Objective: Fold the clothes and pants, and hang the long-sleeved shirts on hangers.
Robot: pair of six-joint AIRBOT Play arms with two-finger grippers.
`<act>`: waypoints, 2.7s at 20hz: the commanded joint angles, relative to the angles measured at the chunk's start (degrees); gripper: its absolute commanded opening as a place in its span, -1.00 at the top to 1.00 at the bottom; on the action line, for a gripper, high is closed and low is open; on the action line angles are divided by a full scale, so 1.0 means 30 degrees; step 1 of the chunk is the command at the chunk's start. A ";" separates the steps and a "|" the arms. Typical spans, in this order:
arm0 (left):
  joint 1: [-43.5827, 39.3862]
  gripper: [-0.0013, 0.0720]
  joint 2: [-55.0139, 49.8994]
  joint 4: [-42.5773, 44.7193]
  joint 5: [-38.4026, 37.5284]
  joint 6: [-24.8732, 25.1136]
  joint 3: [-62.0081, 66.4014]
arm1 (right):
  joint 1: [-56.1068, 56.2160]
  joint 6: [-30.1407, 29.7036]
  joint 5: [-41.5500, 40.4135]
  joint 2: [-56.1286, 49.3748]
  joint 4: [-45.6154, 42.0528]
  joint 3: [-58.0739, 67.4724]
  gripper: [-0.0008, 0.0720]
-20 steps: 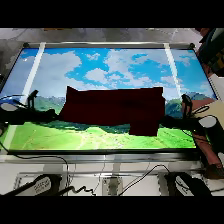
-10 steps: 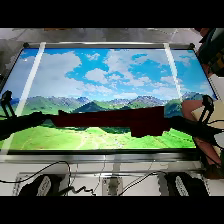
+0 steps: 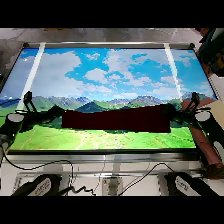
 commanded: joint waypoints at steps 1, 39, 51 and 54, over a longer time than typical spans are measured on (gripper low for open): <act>0.0117 -0.97 -0.0882 -0.0029 0.0758 0.0561 0.0437 | 0.0015 -0.2667 -0.0117 -0.1647 0.0219 0.1290 -0.66; -0.0933 0.89 0.3089 0.0474 -1.2662 0.0772 0.7541 | 1.7981 0.0583 -0.0758 -1.3209 0.2557 1.3202 0.95; -0.0816 0.89 0.4000 -0.1348 -0.9712 0.0758 0.7650 | 1.6400 0.0889 0.2943 -1.2582 -0.0517 1.6444 0.95; -0.3942 0.89 0.2965 -0.1341 -0.8393 0.0758 0.7650 | 1.2983 0.0816 0.6237 -1.1103 -0.2353 1.6444 0.95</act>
